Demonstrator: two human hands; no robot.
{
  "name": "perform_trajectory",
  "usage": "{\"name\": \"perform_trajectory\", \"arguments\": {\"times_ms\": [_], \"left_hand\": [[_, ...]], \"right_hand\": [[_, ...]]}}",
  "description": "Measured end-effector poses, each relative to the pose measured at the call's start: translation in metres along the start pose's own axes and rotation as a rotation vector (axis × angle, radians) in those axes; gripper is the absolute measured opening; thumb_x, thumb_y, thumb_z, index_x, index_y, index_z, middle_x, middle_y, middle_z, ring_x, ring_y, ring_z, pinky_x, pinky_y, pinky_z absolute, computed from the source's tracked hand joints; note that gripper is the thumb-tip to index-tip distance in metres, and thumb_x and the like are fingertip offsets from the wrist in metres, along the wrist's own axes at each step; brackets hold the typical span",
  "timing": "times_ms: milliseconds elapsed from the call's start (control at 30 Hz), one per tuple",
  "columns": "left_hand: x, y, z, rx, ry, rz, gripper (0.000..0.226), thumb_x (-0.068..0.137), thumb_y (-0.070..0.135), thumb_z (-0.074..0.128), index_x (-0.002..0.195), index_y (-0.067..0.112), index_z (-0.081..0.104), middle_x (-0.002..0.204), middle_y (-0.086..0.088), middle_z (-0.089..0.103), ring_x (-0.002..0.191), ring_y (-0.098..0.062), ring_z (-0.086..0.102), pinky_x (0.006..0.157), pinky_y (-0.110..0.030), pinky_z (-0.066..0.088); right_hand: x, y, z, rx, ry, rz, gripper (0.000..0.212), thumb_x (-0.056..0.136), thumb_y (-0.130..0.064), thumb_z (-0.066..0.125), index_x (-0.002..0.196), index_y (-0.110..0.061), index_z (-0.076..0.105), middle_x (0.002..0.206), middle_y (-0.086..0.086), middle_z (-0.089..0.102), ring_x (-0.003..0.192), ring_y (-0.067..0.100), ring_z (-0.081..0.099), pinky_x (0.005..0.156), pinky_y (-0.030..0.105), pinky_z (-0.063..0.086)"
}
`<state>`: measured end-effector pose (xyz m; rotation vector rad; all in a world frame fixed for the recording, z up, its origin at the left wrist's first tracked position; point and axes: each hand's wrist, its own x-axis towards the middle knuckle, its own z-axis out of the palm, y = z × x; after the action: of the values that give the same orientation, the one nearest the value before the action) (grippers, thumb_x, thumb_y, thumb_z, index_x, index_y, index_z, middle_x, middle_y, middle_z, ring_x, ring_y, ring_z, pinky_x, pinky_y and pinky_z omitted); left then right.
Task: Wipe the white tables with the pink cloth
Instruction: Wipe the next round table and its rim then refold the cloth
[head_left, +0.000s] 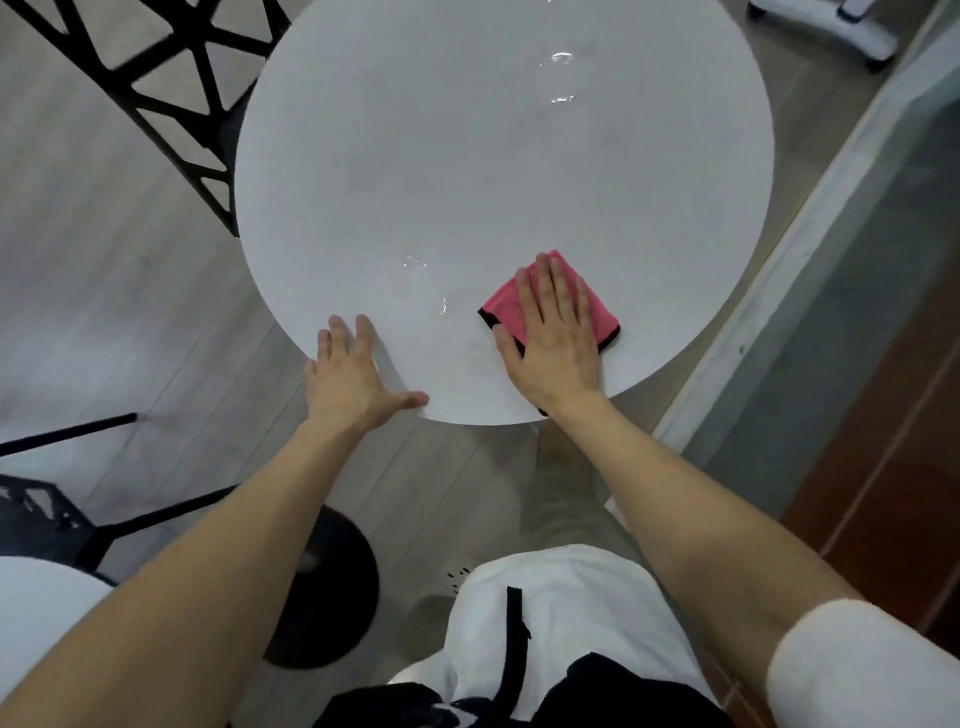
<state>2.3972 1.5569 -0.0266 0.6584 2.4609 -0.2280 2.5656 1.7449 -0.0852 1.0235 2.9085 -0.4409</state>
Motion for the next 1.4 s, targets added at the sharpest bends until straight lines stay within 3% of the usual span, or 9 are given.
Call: {"name": "perform_trajectory", "arguments": {"times_ms": [167, 267, 367, 533, 667, 867, 1067, 1233, 1400], "left_hand": [[-0.002, -0.005, 0.009, 0.007, 0.025, 0.037, 0.152, 0.069, 0.088, 0.079, 0.174, 0.019, -0.007, 0.181, -0.018, -0.01, 0.169, -0.039, -0.005, 0.136, -0.057, 0.016], [0.001, -0.004, 0.013, -0.015, 0.072, 0.07, 0.15, 0.069, 0.092, 0.074, 0.174, 0.021, -0.005, 0.182, -0.017, -0.009, 0.169, -0.038, -0.005, 0.136, -0.056, 0.016], [0.007, -0.008, 0.012, -0.025, 0.092, 0.08, 0.149, 0.068, 0.089, 0.078, 0.174, 0.02, -0.001, 0.182, -0.017, -0.006, 0.168, -0.039, -0.002, 0.134, -0.058, 0.021], [0.007, -0.028, 0.018, -0.046, 0.047, 0.079, 0.153, 0.066, 0.088, 0.081, 0.174, 0.022, -0.004, 0.182, -0.013, -0.008, 0.169, -0.036, -0.005, 0.134, -0.055, 0.02], [0.006, -0.026, 0.019, -0.052, 0.047, 0.08, 0.153, 0.065, 0.093, 0.075, 0.174, 0.027, -0.009, 0.182, -0.008, -0.014, 0.169, -0.03, -0.01, 0.133, -0.055, 0.023], [0.013, -0.014, 0.016, -0.078, 0.079, 0.08, 0.15, 0.066, 0.093, 0.076, 0.174, 0.03, -0.007, 0.182, -0.008, -0.014, 0.169, -0.03, -0.009, 0.134, -0.059, 0.022], [0.003, -0.022, 0.049, -0.539, 0.163, -0.111, 0.157, 0.057, 0.073, 0.097, 0.169, 0.051, -0.01, 0.179, -0.012, -0.02, 0.168, -0.04, 0.0, 0.132, -0.061, 0.022], [0.006, -0.018, 0.058, -0.846, 0.244, -0.108, 0.175, 0.051, 0.035, 0.112, 0.17, 0.042, -0.016, 0.182, -0.008, -0.014, 0.167, -0.028, 0.016, 0.124, -0.035, 0.02], [0.005, -0.016, 0.066, -0.979, 0.256, -0.092, 0.174, 0.056, 0.03, 0.111, 0.168, 0.041, -0.023, 0.183, -0.004, -0.012, 0.169, -0.02, 0.003, 0.133, -0.042, 0.016]], "right_hand": [[-0.015, 0.063, -0.01, -0.036, 0.017, -0.059, 0.077, 0.111, -0.068, 0.026, 0.174, -0.025, 0.012, 0.182, 0.009, -0.004, 0.168, 0.023, -0.008, 0.137, 0.047, 0.002], [-0.009, 0.108, -0.03, -0.078, 0.033, 0.142, 0.081, 0.108, -0.073, 0.014, 0.174, -0.027, 0.007, 0.181, 0.011, -0.006, 0.168, 0.025, -0.009, 0.137, 0.048, 0.0], [-0.004, 0.068, -0.028, -0.067, 0.079, 0.315, 0.083, 0.108, -0.07, 0.014, 0.174, -0.02, 0.012, 0.18, 0.018, 0.001, 0.168, 0.032, -0.002, 0.136, 0.052, 0.002], [-0.038, -0.078, 0.023, -0.034, -0.001, -0.167, 0.075, 0.108, -0.068, 0.027, 0.171, -0.027, 0.026, 0.18, 0.017, 0.01, 0.168, 0.033, 0.002, 0.135, 0.054, 0.006], [-0.036, -0.053, 0.021, -0.05, -0.029, -0.336, 0.074, 0.106, -0.07, 0.032, 0.17, -0.035, 0.027, 0.181, 0.008, 0.009, 0.169, 0.025, 0.0, 0.135, 0.05, 0.007], [-0.012, 0.105, -0.026, -0.082, 0.06, 0.146, 0.076, 0.108, -0.073, 0.015, 0.173, -0.035, 0.007, 0.182, 0.01, -0.002, 0.168, 0.025, -0.007, 0.136, 0.048, -0.001], [-0.006, 0.068, -0.021, -0.122, 0.101, 0.321, 0.074, 0.11, -0.064, 0.014, 0.173, -0.026, 0.012, 0.18, 0.019, 0.001, 0.168, 0.033, -0.003, 0.135, 0.055, 0.004], [-0.027, -0.047, 0.014, -0.075, -0.035, -0.253, 0.068, 0.112, -0.061, 0.019, 0.173, -0.03, 0.016, 0.182, 0.01, -0.001, 0.168, 0.026, -0.009, 0.135, 0.054, 0.002], [-0.021, -0.033, 0.016, -0.095, -0.119, -0.605, 0.067, 0.113, -0.065, 0.021, 0.173, -0.036, 0.014, 0.182, 0.001, -0.003, 0.168, 0.019, -0.011, 0.136, 0.051, 0.001]]}}
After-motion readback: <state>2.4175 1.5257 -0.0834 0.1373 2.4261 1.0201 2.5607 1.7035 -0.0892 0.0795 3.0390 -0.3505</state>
